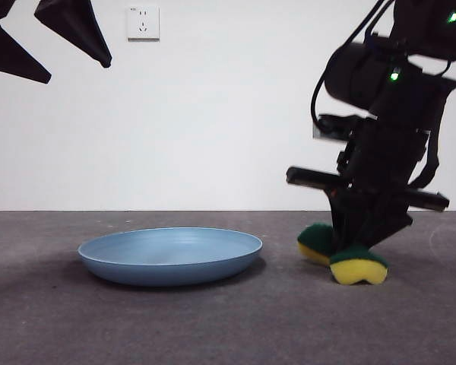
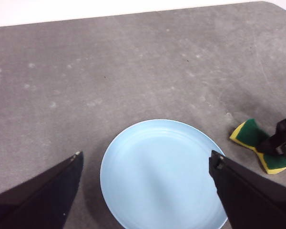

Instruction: Pick up the plate,pick up the cloth,clean the plate with the cloth

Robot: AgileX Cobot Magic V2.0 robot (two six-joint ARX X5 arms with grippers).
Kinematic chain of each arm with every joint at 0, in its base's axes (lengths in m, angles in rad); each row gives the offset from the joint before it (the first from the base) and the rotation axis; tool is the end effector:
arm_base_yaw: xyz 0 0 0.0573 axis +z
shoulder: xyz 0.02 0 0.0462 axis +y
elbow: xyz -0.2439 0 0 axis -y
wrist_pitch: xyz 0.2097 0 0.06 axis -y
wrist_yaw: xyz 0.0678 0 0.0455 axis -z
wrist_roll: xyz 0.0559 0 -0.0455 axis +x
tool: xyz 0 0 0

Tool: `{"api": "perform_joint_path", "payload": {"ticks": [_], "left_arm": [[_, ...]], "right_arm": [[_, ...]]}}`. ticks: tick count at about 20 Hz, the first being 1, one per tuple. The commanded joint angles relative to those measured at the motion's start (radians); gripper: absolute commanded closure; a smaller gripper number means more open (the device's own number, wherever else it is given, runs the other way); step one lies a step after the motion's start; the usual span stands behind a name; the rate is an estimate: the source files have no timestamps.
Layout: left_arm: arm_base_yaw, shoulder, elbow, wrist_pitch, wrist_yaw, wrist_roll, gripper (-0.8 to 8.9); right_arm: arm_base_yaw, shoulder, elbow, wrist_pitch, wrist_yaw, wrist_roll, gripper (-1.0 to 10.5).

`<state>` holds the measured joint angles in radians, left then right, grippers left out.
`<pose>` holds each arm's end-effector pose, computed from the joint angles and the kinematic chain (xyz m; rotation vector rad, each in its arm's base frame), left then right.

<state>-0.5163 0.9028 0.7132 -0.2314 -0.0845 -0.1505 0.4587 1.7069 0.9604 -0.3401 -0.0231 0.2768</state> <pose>0.1753 -0.0941 0.2639 -0.0206 0.4358 -0.3934 0.2732 0.1364 0.1373 0.0086 1.1169 0.2805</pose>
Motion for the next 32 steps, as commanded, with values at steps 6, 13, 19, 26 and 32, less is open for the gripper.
{"api": "perform_joint_path", "payload": {"ticks": [6,13,19,26,32], "left_arm": [[-0.016,-0.002,-0.008,0.004,0.0,-0.007,3.77],[-0.016,-0.002,-0.008,-0.003,0.0,-0.006,3.77],[-0.016,-0.002,-0.008,-0.014,0.0,-0.006,3.78],[-0.016,-0.002,-0.008,-0.031,-0.001,-0.006,3.78],[-0.014,-0.002,-0.008,-0.045,-0.02,-0.004,8.37]], "right_arm": [[0.0,0.028,-0.007,0.004,0.003,-0.026,6.9],[0.0,0.024,-0.007,0.004,0.008,-0.05,6.9],[0.0,-0.011,-0.005,0.004,0.033,-0.064,4.7],[0.0,-0.059,-0.005,0.002,0.061,-0.065,4.7],[0.002,-0.283,-0.005,-0.106,0.048,-0.074,9.8]]}}
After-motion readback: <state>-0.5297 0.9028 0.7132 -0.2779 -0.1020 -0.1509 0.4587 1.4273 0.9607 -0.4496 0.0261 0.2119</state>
